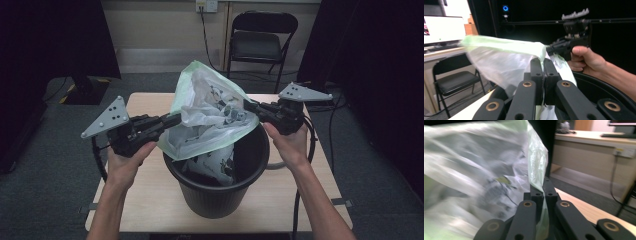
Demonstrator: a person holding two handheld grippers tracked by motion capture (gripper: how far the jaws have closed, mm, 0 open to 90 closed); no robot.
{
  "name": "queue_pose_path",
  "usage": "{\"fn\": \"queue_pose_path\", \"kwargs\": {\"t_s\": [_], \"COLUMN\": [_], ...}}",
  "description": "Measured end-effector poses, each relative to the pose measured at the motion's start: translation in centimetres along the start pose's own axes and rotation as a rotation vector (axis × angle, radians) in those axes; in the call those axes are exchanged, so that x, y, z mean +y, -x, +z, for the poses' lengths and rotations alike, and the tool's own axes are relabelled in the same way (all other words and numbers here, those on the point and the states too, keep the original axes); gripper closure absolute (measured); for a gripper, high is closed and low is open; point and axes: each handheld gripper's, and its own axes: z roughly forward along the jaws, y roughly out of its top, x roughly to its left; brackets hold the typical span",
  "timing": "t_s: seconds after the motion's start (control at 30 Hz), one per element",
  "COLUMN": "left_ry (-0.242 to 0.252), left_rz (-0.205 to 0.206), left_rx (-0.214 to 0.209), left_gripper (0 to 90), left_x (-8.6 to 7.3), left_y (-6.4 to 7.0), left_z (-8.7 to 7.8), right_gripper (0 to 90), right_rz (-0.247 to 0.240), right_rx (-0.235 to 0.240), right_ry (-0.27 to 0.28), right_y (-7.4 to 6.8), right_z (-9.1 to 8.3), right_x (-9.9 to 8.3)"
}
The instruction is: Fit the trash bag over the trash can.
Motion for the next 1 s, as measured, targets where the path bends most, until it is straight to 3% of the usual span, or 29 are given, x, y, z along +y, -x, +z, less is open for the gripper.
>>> {"fn": "queue_pose_path", "kwargs": {"t_s": [0.23,0.33,0.4,0.5,0.6,0.7,0.77,0.83,0.9,1.0], "left_ry": [0.024,0.012,0.014,0.021,0.020,-0.029,-0.061,-0.091,-0.099,-0.086], "left_rz": [-0.033,-0.029,-0.031,-0.024,-0.025,-0.038,-0.061,-0.076,-0.069,-0.071], "left_rx": [0.050,0.048,0.050,0.040,0.007,0.019,0.046,0.047,0.039,0.029], "left_gripper": [89.2,83.3,63.9,44.2,40.1,37.3,39.8,61.4,74.0,85.8], "left_x": [-0.3,-0.5,-0.2,0.6,1.4,1.5,1.0,0.2,-0.5,-1.0], "left_y": [-1.0,-1.0,-1.0,-0.8,-0.6,-0.7,-1.3,-2.0,-2.4,-2.6], "left_z": [-1.4,-1.3,-1.2,-1.3,-1.1,-0.1,0.5,0.9,1.1,1.2], "right_gripper": [90.0,90.0,90.0,90.0,90.0,90.0,90.0,86.0,66.0,52.5], "right_rz": [0.048,0.071,0.065,0.047,0.029,0.018,0.013,0.003,0.001,0.003], "right_rx": [-0.115,-0.087,-0.054,-0.024,-0.007,0.017,0.029,0.038,0.042,0.039], "right_ry": [-0.036,-0.025,-0.012,-0.010,-0.005,-0.003,0.001,0.002,0.008,0.023], "right_y": [2.7,3.1,2.8,2.3,1.8,1.3,1.1,0.9,1.0,1.3], "right_z": [-0.4,-0.6,-0.7,-1.0,-1.1,-1.0,-1.0,-1.1,-1.2,-0.8], "right_x": [-1.7,-2.0,-2.0,-1.9,-1.6,-1.5,-1.4,-1.3,-1.2,-0.3]}}
